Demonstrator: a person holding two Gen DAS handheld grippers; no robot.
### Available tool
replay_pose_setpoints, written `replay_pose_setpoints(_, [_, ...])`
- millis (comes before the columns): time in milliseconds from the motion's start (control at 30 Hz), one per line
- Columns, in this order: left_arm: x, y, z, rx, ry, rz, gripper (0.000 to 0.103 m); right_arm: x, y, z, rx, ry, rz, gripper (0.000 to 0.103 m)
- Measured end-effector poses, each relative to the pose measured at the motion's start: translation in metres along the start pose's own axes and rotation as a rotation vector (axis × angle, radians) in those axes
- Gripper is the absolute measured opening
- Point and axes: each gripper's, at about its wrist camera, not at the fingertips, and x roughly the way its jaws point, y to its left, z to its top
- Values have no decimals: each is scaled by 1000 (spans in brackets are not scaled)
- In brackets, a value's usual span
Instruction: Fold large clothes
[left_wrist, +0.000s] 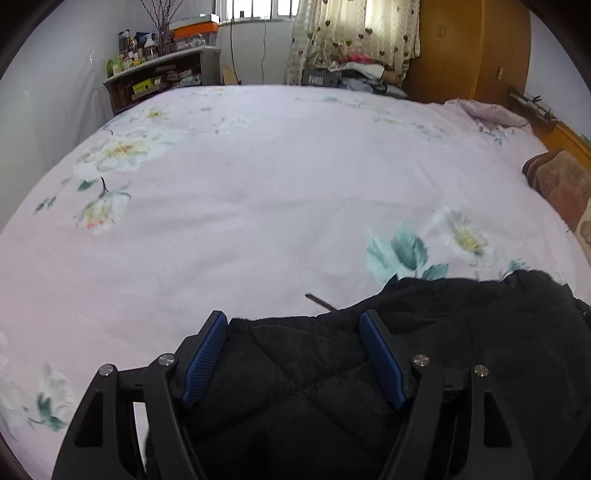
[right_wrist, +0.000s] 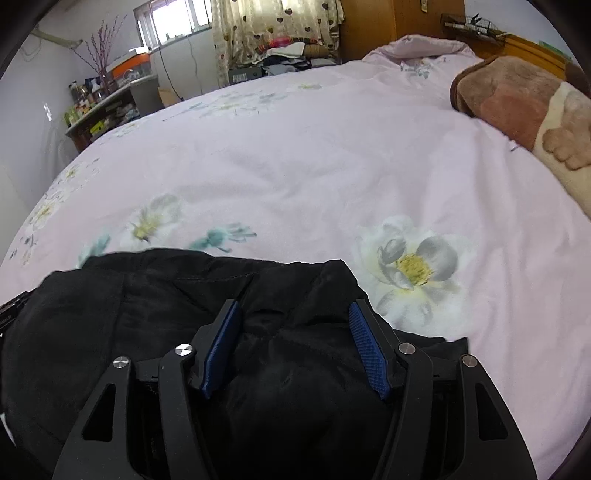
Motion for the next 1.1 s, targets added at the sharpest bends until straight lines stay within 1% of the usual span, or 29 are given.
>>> replay_pose_setpoints(67, [-26,11,0,-27,-47,-40,75,-28,-3,-1,12,-53,27,60])
replay_pose_setpoints(100, [-36,17,-3,-35,-73,-58,75,-37,-6,-5,18,-72,31,60])
replay_pose_setpoints(133, [-44,24,-9,-38,-93,-60,75,-44,-11,-10,26,-86,23,58])
replay_pose_setpoints(167, [-44,29,-14,-44,-91,-55,75,-45,-14,-16,31,-86,12,56])
replay_pose_setpoints(233, [-30,37,-26,-69,-46,-76,77,-35,-23,-29,38,-63,-6,56])
replay_pose_setpoints(300, [-20,41,-35,-97,-50,-79,80,-28,-25,-35,39,-77,-21,56])
replay_pose_setpoints(400, [-13,37,-36,-102,-62,-57,82,-18,-22,-37,41,-90,-47,56])
replay_pose_setpoints(500, [-10,36,-34,-94,-42,-48,82,-14,-24,-36,46,-79,-49,56])
replay_pose_setpoints(567, [-16,36,-28,-86,-18,-43,81,-18,-25,-34,44,-62,-52,56])
replay_pose_setpoints(633, [-32,38,-22,-87,-29,-46,79,-28,-24,-28,47,-41,-66,56])
replay_pose_setpoints(667, [-42,39,-22,-87,-44,-50,78,-37,-22,-26,44,-47,-70,56])
replay_pose_setpoints(733, [-70,39,-27,-77,-86,-63,78,-65,-16,-26,22,-86,-46,56])
replay_pose_setpoints(800, [-92,42,-38,-71,-119,-83,78,-93,-7,-34,-15,-117,-19,56])
replay_pose_setpoints(867, [-104,45,-57,-73,-115,-88,78,-108,-2,-46,-40,-126,-5,56])
replay_pose_setpoints(933, [-101,47,-78,-75,-73,-80,76,-108,-5,-61,-38,-92,-12,55])
replay_pose_setpoints(967, [-94,49,-85,-79,-40,-68,74,-102,-8,-69,-32,-60,-22,49])
replay_pose_setpoints(1000, [-86,51,-92,-93,-14,-73,74,-94,-12,-73,-26,-32,-28,48])
replay_pose_setpoints(1033, [-80,52,-97,-106,-3,-83,74,-85,-15,-78,-24,-4,-27,48])
replay_pose_setpoints(1100, [-75,54,-99,-126,5,-85,75,-74,-18,-80,-38,17,-42,48])
